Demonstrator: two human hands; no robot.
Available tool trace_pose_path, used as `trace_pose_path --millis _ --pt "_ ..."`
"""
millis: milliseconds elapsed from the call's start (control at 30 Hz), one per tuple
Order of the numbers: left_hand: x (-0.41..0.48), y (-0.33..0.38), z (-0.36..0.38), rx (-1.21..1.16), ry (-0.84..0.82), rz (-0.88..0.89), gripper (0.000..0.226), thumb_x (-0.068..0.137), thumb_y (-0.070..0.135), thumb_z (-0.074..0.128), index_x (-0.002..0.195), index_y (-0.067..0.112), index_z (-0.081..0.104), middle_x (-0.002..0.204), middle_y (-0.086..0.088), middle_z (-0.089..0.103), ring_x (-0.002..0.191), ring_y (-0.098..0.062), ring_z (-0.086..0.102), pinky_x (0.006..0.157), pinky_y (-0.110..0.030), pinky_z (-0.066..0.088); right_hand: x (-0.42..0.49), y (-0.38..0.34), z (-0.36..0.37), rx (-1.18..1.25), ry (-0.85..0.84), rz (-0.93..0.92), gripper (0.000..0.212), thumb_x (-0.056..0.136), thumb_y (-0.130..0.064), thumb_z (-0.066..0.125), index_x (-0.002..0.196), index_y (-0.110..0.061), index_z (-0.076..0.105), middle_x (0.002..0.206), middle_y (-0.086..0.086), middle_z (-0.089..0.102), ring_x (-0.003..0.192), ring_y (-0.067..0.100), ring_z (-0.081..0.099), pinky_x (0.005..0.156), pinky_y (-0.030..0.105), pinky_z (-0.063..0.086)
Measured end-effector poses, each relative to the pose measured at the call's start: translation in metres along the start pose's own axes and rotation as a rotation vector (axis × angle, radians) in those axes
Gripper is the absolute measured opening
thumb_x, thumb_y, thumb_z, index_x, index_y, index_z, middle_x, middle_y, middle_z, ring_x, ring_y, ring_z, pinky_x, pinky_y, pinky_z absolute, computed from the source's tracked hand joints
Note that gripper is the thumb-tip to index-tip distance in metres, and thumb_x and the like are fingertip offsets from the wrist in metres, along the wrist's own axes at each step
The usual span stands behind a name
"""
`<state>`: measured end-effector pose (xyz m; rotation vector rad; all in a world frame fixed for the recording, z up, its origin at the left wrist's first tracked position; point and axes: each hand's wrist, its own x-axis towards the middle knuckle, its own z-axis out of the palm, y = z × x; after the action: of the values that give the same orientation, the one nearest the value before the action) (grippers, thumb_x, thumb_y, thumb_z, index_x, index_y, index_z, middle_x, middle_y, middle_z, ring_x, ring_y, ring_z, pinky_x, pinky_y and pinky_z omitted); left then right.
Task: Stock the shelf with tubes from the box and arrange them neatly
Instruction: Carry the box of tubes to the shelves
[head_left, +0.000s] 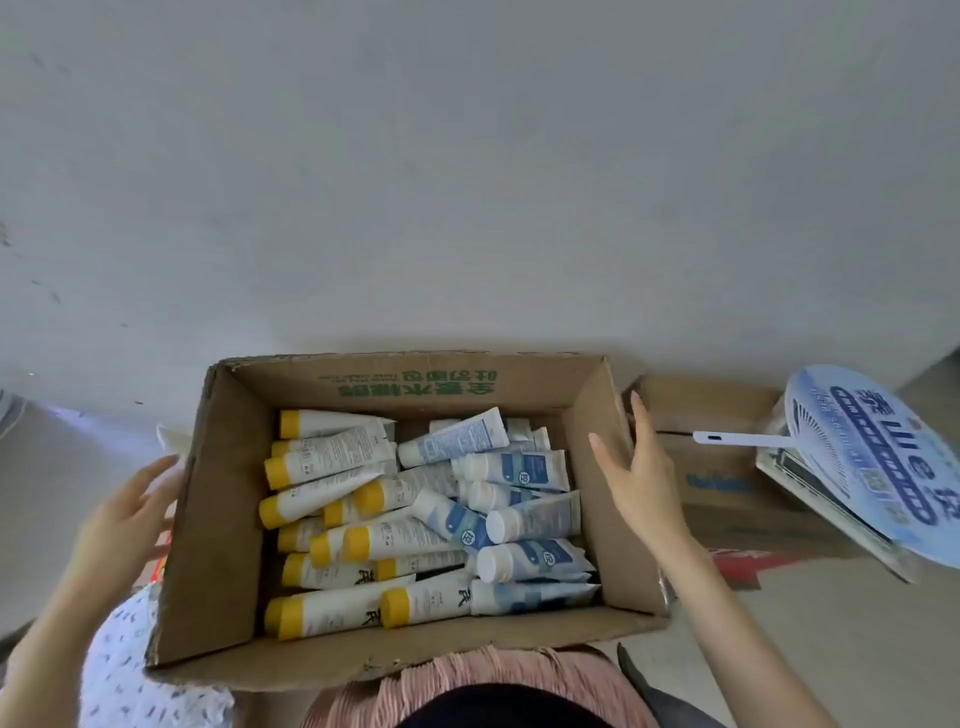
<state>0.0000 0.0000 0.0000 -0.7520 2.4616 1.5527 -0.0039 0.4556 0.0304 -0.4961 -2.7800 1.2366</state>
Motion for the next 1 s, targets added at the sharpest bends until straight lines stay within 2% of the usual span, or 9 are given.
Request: trace_pose_path --millis 67,133,300,367,433,567,767,867,1000 --pt "0.0 -0.001 0.0 0.001 -0.002 0.038 0.018 0.092 0.049 0.05 0.107 0.054 0.059 0.108 -0.005 0.068 0.093 -0.029 0.066 0.079 -0.052 0.054 -0.001 0.002 -0.003 0.061 -0.012 0.065 0.065 0.095 -0.032 0.054 0.15 -0.02 0.023 0.152 0.002 0.035 0.137 0.021 0.035 0.108 0.033 0.029" --pt "-0.001 -0.002 0.0 0.058 0.006 0.023 0.021 0.092 0.047 0.052 0.108 0.06 0.054 0.104 -0.004 0.069 0.091 -0.027 0.067 0.08 -0.053 0.054 -0.006 0.008 -0.005 0.085 -0.038 0.087 0.057 0.095 -0.025 0.054 0.146 -0.017 0.031 0.146 0.004 0.043 0.133 0.02 0.042 0.106 0.033 0.034" --pt "-0.003 -0.006 0.004 0.129 -0.013 0.014 0.045 0.094 0.027 0.055 0.129 0.051 0.04 0.114 -0.018 0.066 0.085 -0.034 0.068 0.077 -0.057 0.055 -0.012 0.017 -0.009 0.161 -0.009 0.11 0.048 0.095 -0.013 0.054 0.142 -0.016 0.041 0.14 0.002 0.05 0.12 0.003 0.04 0.098 0.022 0.034" --pt "-0.005 -0.006 0.008 0.148 -0.021 0.02 0.051 0.094 0.021 0.055 0.135 0.045 0.035 0.12 -0.022 0.063 0.085 -0.037 0.067 0.076 -0.059 0.054 -0.012 0.018 -0.009 0.187 -0.001 0.112 0.047 0.094 -0.012 0.055 0.14 -0.015 0.043 0.137 0.002 0.053 0.12 0.005 0.044 0.097 0.021 0.036" --pt "-0.006 -0.006 0.012 0.175 -0.006 0.03 0.055 0.095 0.017 0.054 0.139 0.04 0.032 0.121 -0.024 0.061 0.084 -0.039 0.066 0.073 -0.058 0.055 -0.013 0.018 -0.009 0.196 0.011 0.101 0.047 0.094 -0.011 0.055 0.139 -0.015 0.045 0.136 0.003 0.055 0.125 0.013 0.049 0.098 0.022 0.038" --pt "-0.005 -0.006 0.016 0.213 0.027 0.052 0.052 0.096 0.013 0.052 0.136 0.04 0.032 0.12 -0.025 0.062 0.085 -0.04 0.065 0.071 -0.058 0.055 -0.014 0.017 -0.009 0.194 0.005 0.084 0.046 0.094 -0.012 0.055 0.139 -0.015 0.045 0.136 0.004 0.055 0.127 0.019 0.049 0.104 0.031 0.041" --pt "-0.004 0.0 0.017 0.185 0.072 0.055 0.049 0.095 0.013 0.054 0.13 0.043 0.038 0.114 -0.023 0.065 0.082 -0.038 0.067 0.071 -0.058 0.055 -0.013 0.016 -0.015 0.187 -0.055 0.089 0.053 0.092 -0.006 0.057 0.141 -0.019 0.041 0.135 0.003 0.056 0.126 0.017 0.051 0.106 0.042 0.043" --pt "-0.004 0.005 0.019 0.199 0.093 0.074 0.049 0.092 0.015 0.06 0.13 0.039 0.04 0.11 -0.025 0.066 0.083 -0.038 0.066 0.071 -0.057 0.055 -0.014 0.015 -0.014 0.167 -0.068 0.097 0.057 0.091 0.0 0.057 0.142 -0.019 0.04 0.136 0.004 0.055 0.127 0.018 0.05 0.107 0.042 0.041" --pt "0.003 0.006 0.021 0.221 0.104 0.094 0.052 0.089 0.013 0.064 0.131 0.033 0.042 0.107 -0.025 0.067 0.08 -0.036 0.065 0.069 -0.052 0.056 -0.014 0.01 -0.01 0.137 -0.038 0.101 0.053 0.093 -0.001 0.055 0.142 -0.015 0.041 0.136 0.006 0.055 0.127 0.02 0.051 0.106 0.038 0.041"
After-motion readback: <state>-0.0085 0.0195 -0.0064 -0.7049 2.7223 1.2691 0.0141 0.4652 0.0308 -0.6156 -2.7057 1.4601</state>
